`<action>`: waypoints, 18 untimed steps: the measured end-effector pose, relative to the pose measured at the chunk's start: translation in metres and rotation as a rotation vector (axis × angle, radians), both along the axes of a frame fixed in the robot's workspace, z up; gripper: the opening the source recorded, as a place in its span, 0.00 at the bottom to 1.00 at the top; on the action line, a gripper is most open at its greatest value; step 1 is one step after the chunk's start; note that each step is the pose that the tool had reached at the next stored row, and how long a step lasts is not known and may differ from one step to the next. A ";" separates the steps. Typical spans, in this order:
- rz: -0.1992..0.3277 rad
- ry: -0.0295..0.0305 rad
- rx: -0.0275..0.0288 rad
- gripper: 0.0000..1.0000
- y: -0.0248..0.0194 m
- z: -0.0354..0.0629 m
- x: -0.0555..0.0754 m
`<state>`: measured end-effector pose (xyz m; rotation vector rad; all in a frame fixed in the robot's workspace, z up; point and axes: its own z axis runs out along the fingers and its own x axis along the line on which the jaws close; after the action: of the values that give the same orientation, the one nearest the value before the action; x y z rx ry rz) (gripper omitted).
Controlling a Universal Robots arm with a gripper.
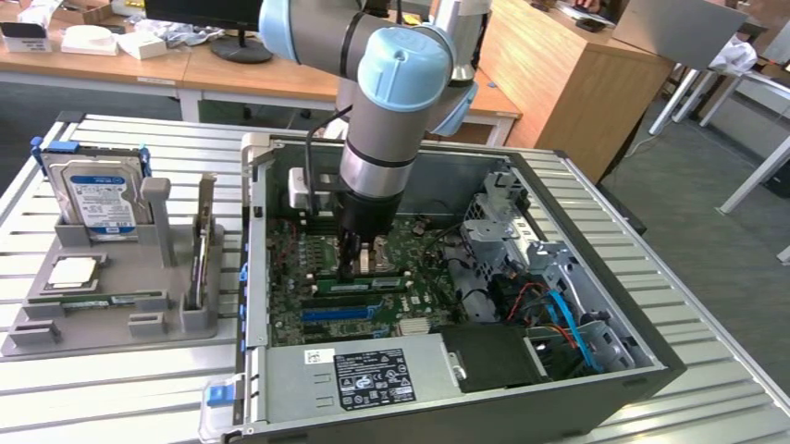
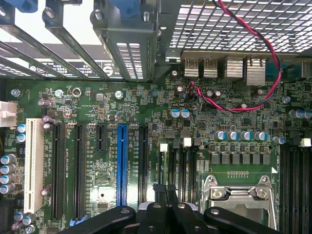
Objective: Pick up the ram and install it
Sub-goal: 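Press down the ram until it locks into place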
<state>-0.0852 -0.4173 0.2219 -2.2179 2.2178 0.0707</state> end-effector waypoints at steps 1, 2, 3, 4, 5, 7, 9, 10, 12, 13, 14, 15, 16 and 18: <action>0.000 -0.0001 0.0002 0.10 0.0000 0.0001 0.000; 0.000 -0.0005 0.0006 0.10 0.0001 0.0005 0.000; 0.000 -0.0016 0.0014 0.10 0.0002 0.0013 0.000; 0.000 -0.0006 0.0008 0.10 0.0001 0.0031 0.000; 0.000 0.0000 -0.0001 0.10 0.0000 0.0055 0.000; 0.000 -0.0001 0.0000 0.10 0.0000 0.0099 0.000; 0.000 0.0000 -0.0001 0.10 0.0000 0.0150 0.000; 0.000 0.0000 0.0000 0.10 0.0000 0.0178 0.000; 0.000 0.0000 -0.0001 0.10 0.0000 0.0243 0.000; 0.000 0.0000 -0.0001 0.10 0.0000 0.0276 0.000; 0.000 0.0000 -0.0002 0.10 0.0000 0.0310 0.000; 0.000 0.0000 -0.0001 0.10 0.0000 0.0342 0.000; 0.000 0.0000 -0.0001 0.10 0.0000 0.0371 0.000; 0.000 0.0000 0.0001 0.10 0.0000 0.0431 0.000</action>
<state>-0.0852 -0.4173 0.2650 -2.2179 2.2177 0.0708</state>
